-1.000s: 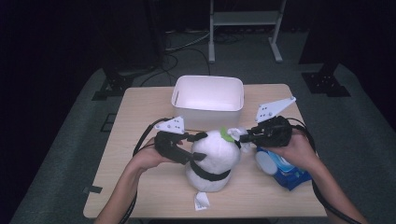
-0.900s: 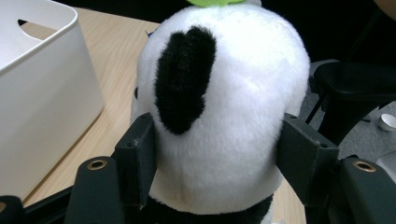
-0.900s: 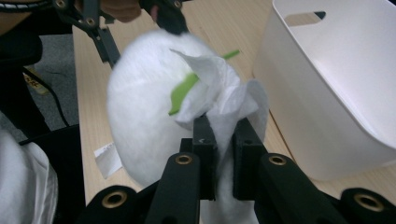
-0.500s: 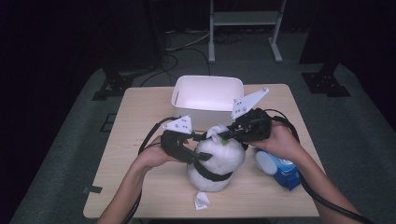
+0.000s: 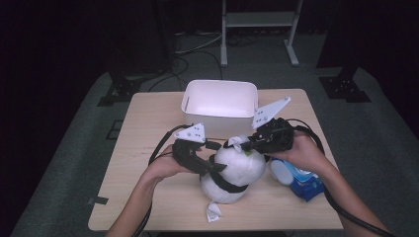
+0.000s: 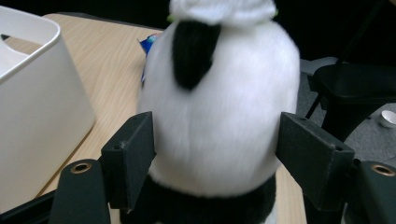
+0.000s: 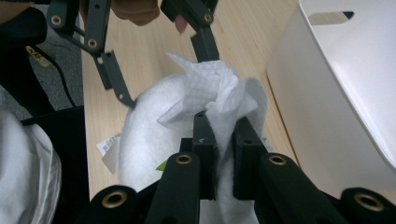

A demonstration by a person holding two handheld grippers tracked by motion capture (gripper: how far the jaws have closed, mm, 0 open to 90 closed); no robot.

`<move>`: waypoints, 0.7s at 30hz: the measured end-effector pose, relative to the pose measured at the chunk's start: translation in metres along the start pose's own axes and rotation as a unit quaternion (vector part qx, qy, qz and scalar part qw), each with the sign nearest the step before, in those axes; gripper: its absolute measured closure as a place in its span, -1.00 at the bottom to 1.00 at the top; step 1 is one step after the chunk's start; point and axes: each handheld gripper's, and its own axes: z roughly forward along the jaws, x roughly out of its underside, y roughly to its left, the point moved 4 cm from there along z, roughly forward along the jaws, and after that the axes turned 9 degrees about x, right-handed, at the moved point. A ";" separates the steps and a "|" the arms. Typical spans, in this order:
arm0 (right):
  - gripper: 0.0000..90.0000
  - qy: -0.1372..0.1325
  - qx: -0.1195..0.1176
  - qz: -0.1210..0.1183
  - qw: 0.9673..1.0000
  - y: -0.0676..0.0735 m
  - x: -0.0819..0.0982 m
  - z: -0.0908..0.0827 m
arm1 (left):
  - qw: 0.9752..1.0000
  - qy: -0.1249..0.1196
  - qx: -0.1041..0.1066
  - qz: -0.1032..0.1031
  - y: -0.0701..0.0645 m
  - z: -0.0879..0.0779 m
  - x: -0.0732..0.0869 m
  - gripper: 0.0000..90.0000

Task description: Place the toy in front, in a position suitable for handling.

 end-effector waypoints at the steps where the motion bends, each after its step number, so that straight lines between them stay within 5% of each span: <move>1: 0.82 -0.003 -0.002 0.003 1.000 -0.001 0.003 -0.001 | 1.000 0.003 0.004 -0.004 0.001 0.002 0.002 -0.45; 7: 0.82 0.001 0.000 0.010 1.000 -0.002 0.013 -0.008 | 1.000 0.012 0.017 -0.016 0.005 0.015 0.014 -0.56; 10: 0.82 0.003 0.004 0.006 1.000 -0.002 0.014 -0.013 | 0.999 0.005 0.039 -0.010 0.003 0.023 0.015 -0.33; 21: 0.81 0.000 0.015 -0.017 1.000 0.001 -0.004 -0.009 | 0.999 0.010 0.039 -0.006 0.001 0.027 0.013 -0.26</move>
